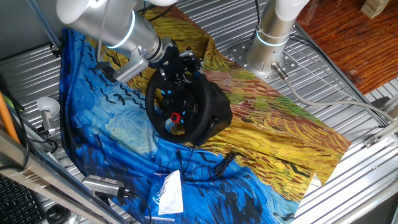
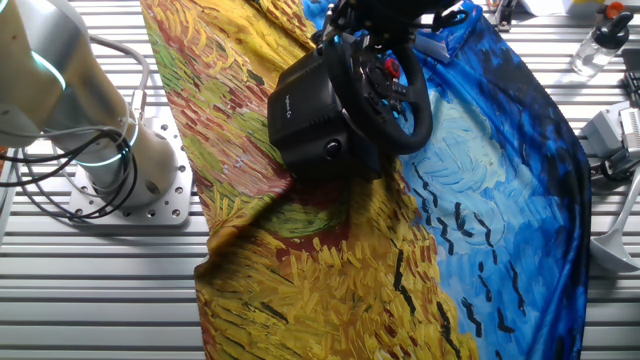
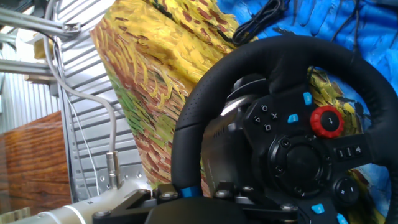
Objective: Rotate the steering wheel 90 degrees counterclockwise
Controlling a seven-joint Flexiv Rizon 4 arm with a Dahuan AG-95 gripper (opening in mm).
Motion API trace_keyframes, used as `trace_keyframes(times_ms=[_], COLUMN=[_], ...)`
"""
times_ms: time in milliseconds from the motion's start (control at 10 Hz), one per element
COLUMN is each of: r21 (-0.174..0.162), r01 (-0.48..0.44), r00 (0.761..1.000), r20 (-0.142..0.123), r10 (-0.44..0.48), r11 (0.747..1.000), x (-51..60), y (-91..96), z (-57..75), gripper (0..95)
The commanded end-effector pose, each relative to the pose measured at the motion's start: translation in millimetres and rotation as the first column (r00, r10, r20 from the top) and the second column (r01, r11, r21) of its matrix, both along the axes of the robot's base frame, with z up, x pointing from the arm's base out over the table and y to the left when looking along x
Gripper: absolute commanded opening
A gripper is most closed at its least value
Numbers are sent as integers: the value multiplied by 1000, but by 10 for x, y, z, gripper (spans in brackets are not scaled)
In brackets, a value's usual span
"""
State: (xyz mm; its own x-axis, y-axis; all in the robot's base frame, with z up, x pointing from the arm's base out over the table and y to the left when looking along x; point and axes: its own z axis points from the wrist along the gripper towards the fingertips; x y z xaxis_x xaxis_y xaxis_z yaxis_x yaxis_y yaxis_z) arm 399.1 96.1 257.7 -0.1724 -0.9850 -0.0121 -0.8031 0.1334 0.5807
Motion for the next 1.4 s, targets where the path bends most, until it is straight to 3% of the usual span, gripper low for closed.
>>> trace_keyframes(times_ms=[100,400,500,700,1400], r21=[3,15,14,-2,6], r01=[-4,-25,-15,27,21], r00=[1000,1000,1000,1000,1000], r20=[5,4,2,-1,-6], r10=[4,25,15,-27,-21], r11=[1000,1000,1000,1000,1000], x=[-1,1,1,1,5], y=[-1,-2,-1,-1,8], z=[-8,-14,-15,-15,-26], gripper=[380,380,570,570,570])
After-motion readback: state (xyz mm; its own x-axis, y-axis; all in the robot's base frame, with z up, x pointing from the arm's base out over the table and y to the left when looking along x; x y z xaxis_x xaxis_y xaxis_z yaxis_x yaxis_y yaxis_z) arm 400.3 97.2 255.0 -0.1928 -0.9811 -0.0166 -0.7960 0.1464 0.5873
